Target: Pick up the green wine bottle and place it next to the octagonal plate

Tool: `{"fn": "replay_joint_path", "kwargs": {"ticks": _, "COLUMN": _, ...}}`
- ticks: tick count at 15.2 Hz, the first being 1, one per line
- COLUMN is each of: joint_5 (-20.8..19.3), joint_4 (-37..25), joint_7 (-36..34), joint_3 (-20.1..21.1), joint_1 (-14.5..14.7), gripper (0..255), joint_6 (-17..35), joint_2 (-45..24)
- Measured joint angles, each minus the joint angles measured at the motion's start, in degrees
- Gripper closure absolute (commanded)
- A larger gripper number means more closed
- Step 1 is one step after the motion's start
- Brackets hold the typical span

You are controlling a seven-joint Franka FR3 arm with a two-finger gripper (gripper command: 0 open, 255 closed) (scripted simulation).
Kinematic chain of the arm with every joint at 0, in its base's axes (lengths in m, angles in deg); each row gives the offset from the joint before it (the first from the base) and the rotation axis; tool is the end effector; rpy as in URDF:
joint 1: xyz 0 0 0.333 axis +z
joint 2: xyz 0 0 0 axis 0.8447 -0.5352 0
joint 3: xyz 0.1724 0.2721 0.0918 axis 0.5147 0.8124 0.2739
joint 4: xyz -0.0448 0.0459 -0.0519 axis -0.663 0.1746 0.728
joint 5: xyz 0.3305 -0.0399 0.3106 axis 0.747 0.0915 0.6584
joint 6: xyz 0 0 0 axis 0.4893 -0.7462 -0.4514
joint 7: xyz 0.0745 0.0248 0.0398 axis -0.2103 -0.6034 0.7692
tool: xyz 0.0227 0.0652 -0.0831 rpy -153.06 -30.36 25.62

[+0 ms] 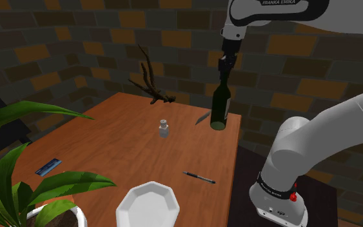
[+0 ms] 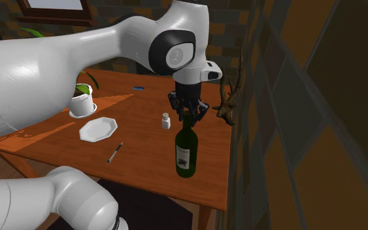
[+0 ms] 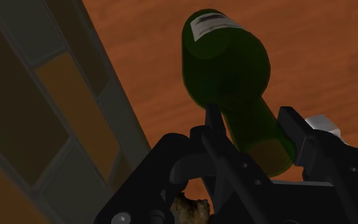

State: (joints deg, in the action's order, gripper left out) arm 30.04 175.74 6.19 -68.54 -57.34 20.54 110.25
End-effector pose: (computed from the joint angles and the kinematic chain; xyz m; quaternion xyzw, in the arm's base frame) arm 0.3848 -0.1820 0.6195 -0.9993 0.0178 -0.0278 0.0187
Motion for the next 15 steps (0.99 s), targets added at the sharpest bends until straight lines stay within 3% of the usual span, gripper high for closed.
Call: {"fn": "replay_joint_path", "kwargs": {"ticks": 15, "joint_5": 1.53, "joint_4": -13.22, "joint_7": -0.32, "joint_3": 1.31, "joint_1": 1.05, "gripper": 255, "joint_6": -9.92, "joint_2": -3.43}}
